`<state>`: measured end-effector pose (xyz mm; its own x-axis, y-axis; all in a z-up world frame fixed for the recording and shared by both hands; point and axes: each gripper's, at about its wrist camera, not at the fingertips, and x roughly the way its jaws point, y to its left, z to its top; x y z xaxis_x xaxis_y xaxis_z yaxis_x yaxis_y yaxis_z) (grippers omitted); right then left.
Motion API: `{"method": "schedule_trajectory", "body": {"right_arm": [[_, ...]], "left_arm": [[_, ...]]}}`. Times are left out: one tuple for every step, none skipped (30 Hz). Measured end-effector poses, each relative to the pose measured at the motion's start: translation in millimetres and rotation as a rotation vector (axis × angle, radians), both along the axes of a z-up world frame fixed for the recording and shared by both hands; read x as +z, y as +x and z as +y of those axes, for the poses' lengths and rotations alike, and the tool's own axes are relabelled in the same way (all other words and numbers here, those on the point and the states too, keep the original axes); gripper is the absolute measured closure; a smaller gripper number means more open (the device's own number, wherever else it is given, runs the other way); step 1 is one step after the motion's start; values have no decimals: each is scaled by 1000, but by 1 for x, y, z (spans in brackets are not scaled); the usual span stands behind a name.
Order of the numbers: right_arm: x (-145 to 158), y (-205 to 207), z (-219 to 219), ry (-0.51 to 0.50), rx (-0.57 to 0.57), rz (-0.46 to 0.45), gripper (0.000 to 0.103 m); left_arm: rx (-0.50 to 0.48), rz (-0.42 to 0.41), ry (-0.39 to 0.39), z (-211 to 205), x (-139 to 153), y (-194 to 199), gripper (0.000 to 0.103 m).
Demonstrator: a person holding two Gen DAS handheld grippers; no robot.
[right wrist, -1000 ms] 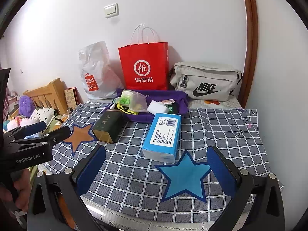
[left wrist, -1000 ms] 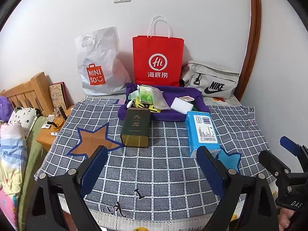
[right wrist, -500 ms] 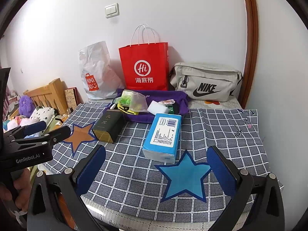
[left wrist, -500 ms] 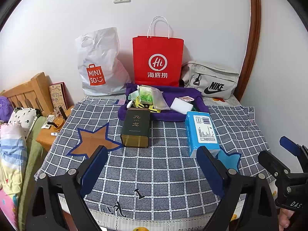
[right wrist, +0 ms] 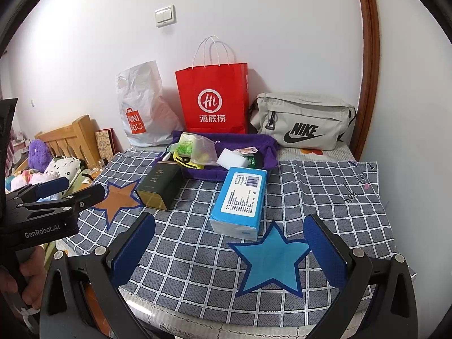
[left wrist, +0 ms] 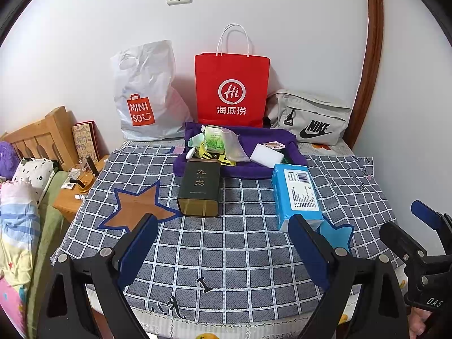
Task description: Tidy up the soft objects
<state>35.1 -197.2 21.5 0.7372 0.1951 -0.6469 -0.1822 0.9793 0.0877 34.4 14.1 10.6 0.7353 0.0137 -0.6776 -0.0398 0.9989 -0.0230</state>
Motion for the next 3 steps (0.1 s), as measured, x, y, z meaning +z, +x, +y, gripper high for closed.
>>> {"method": "schedule_trajectory", "body": {"right_arm": [[0,1,0,-1,2,1,0],[0,3,0,-1,5,3,0],[0,4,0,-1,7,5,0]], "left_arm": [[-1,-2,1,1,1,0,10],[-3,-6,5,0,1,0,9],[-3,-6,11,0,0,1,9]]}}
